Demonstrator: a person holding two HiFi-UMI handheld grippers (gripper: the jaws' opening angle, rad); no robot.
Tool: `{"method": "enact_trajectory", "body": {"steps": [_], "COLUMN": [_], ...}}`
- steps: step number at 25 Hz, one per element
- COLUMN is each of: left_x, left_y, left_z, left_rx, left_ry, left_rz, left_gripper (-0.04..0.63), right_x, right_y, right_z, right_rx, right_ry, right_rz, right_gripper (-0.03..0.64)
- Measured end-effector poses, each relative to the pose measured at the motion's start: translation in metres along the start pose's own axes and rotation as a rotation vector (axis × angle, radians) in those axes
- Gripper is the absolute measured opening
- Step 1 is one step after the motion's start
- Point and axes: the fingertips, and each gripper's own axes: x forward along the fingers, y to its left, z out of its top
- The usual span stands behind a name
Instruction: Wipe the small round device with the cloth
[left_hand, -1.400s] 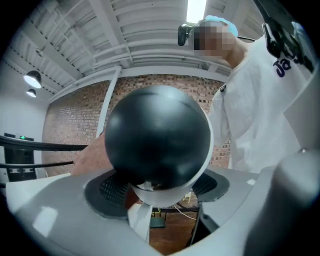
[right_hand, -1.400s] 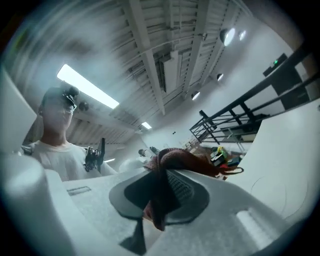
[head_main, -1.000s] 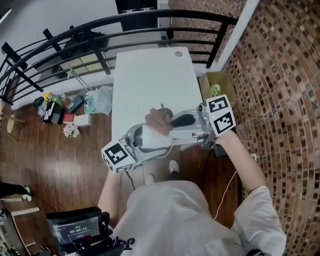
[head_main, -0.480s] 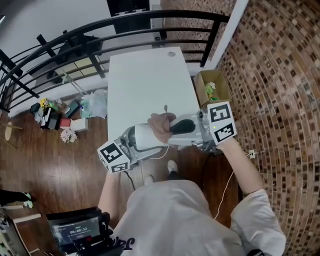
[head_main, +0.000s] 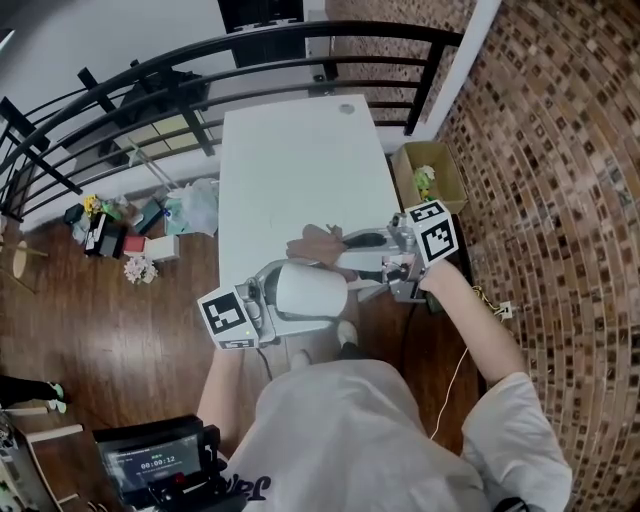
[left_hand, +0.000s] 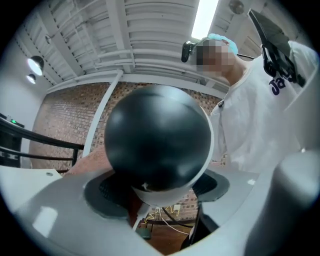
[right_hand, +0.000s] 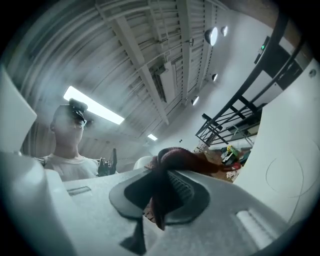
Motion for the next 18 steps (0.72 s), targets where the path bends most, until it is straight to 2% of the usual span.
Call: {"method": "enact_trajectory", "body": {"steps": [6,10,13,16,18], "left_x": [-0.013,-0.018,-0.023,-0.025,-0.022], "left_y": [0.034,0.050,0.056,0.063,0.068], "left_z": [-0.010,-0.011,-0.013,-0.032,-0.050], "left_rx": [-0.063,-0.109,-0.131,-0.147,-0.153], "left_ry": [0.010,-0.001,0.003,0.058,0.147], "left_rz": [0.160,0.246,0.274,0.298,0.335], "left_gripper": [0.400,0.400,0.400,0.400,0.400], "right_x": [0.006,0.025,0.035,0.033,0.025], "right_y": [0.028,0.056,0.059,0.048,0.041], "right_z": [0.008,-0.018,-0.034,-0.043,-0.044], "right_rx": [-0.094,-0.185,-0.194,-0.165,-0.173], "right_ry": [0.039,0.170,0.201,0.201,0.205], "right_rz": [0.017,0.036,0.031,0.006,-0.024], "right_gripper": [0.035,0.035,0.034,0.034,0.034]}}
